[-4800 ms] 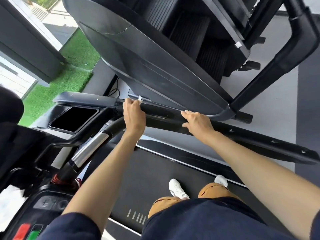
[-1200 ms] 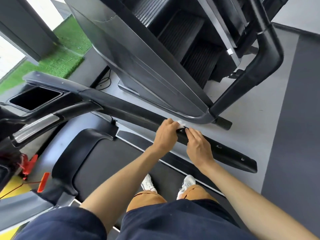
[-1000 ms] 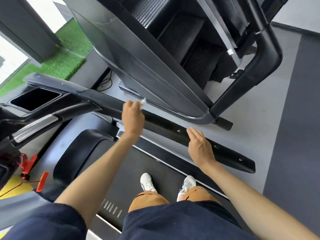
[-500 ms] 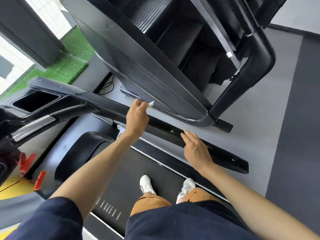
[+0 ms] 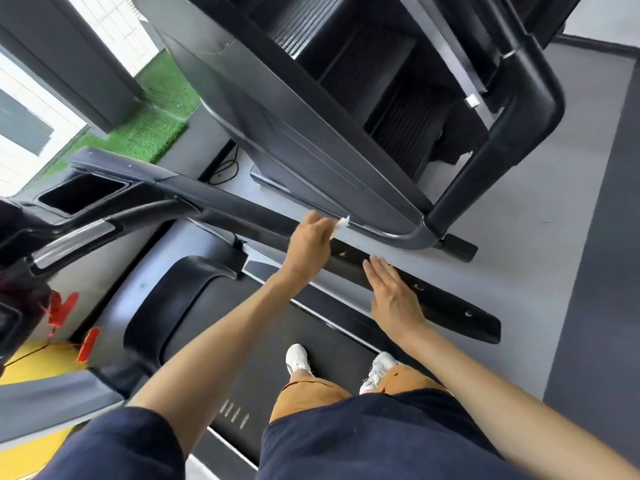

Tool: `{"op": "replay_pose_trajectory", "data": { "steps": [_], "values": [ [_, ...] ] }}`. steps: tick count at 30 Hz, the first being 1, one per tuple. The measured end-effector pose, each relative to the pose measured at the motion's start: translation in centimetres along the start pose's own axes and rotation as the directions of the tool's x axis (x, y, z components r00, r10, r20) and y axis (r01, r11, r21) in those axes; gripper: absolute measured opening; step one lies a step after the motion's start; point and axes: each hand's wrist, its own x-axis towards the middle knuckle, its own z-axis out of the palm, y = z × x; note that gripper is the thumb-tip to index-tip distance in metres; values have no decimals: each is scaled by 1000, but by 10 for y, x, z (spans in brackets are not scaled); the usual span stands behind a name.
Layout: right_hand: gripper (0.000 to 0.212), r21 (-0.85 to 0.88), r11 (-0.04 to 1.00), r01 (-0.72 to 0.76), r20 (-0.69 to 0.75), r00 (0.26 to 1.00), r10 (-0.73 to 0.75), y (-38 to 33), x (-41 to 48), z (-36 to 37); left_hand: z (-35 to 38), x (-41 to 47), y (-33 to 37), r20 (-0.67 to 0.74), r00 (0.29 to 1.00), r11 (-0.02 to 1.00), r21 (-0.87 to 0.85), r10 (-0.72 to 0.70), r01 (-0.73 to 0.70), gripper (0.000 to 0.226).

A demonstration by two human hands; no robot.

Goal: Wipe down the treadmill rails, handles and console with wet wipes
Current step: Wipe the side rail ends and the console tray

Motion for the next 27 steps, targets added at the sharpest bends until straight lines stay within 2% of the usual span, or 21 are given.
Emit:
{"op": "replay_pose_trajectory", "data": {
  "steps": [2, 4, 6, 10, 13, 15, 17, 20, 22, 24, 25, 27],
  "values": [
    [65, 7, 1000, 17, 21, 1000, -17, 2, 1, 0, -22, 14, -23, -146, 983, 990, 69, -113, 124, 23],
    [66, -8, 1000, 18, 31, 999, -18, 2, 2, 1, -28, 20, -47, -152, 963, 950, 191, -221, 248, 27],
    [67, -10, 1000, 18, 25, 1000, -18, 2, 1, 3, -17, 12, -48, -126, 954, 921, 255, -272, 296, 26],
    [69, 34, 999, 26, 33, 999, -27, 1, 0, 3, 32, -22, 0, -36, 992, 976, 179, -119, 123, 29],
    [72, 35, 998, -42, -12, 999, 43, 3, -8, 2, 53, -34, 30, 93, 995, 995, 86, 34, -42, 24],
    [72, -12, 995, -101, -33, 994, 100, 6, -14, 2, 43, -23, 28, 78, 997, 1000, 0, -4, 4, 19],
    [68, -52, 992, -116, -33, 993, 114, 8, -18, 3, 18, -10, 10, -40, 992, 993, -20, -121, 120, 24],
    [64, -71, 992, -105, -41, 994, 102, 9, -16, 3, -15, 1, -27, -212, 953, 966, 98, -216, 240, 29],
    [63, -78, 991, -108, -34, 994, 105, 8, -15, 2, -10, -4, -35, -204, 947, 939, 189, -249, 288, 30],
    [63, -88, 990, -106, -31, 994, 104, 7, -15, 1, 8, -17, -17, -172, 949, 944, 157, -264, 292, 29],
    [65, -96, 990, -102, -29, 995, 100, 8, -16, 1, 21, -24, -5, -126, 960, 953, 144, -249, 266, 32],
    [69, -111, 990, -83, -31, 996, 80, 11, -17, 1, 45, -36, 20, -90, 988, 987, 88, -127, 135, 37]
  ]
}}
